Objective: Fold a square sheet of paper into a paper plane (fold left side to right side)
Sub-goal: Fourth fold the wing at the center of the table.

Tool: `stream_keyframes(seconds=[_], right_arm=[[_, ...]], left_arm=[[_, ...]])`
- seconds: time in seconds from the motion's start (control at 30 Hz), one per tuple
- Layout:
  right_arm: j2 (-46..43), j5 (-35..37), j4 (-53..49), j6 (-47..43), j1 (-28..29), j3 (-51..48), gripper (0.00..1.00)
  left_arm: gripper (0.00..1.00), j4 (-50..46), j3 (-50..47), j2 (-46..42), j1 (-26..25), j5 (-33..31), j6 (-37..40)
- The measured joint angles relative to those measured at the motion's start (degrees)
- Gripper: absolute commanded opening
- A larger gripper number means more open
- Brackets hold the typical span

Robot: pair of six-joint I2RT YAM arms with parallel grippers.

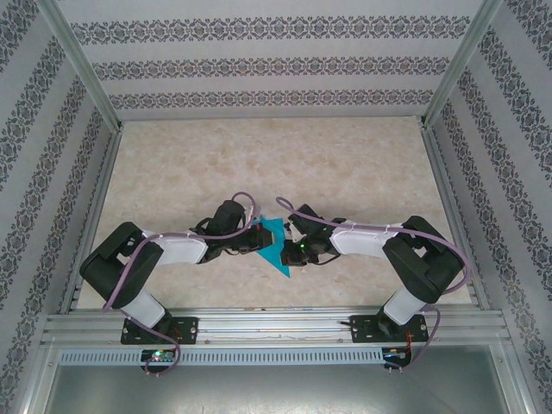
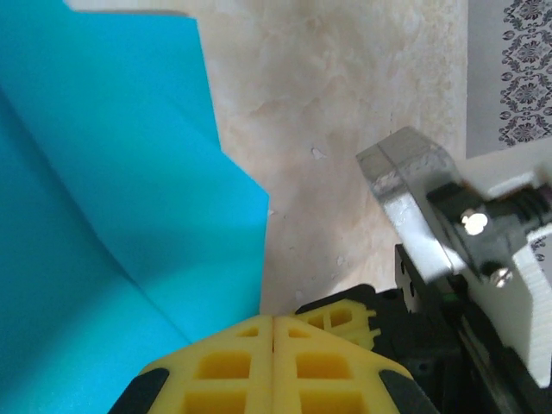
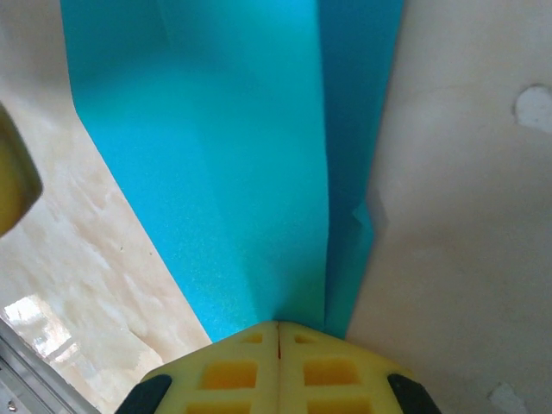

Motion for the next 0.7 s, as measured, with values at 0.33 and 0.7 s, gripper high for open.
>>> stream_keyframes(seconds=[0.33, 0.7], right_arm=[[0.04, 0.46, -0.79, -0.20, 0.11, 0.44, 0.00], [0.28, 1.36, -2.14, -0.79, 0.48, 1.25, 0.00]], left_arm=[[0.03, 1.77, 2.10, 4.33, -0.98, 0.20, -0.63], [0.03, 2.45, 3.19, 8.90, -1.38, 0.15, -1.55]])
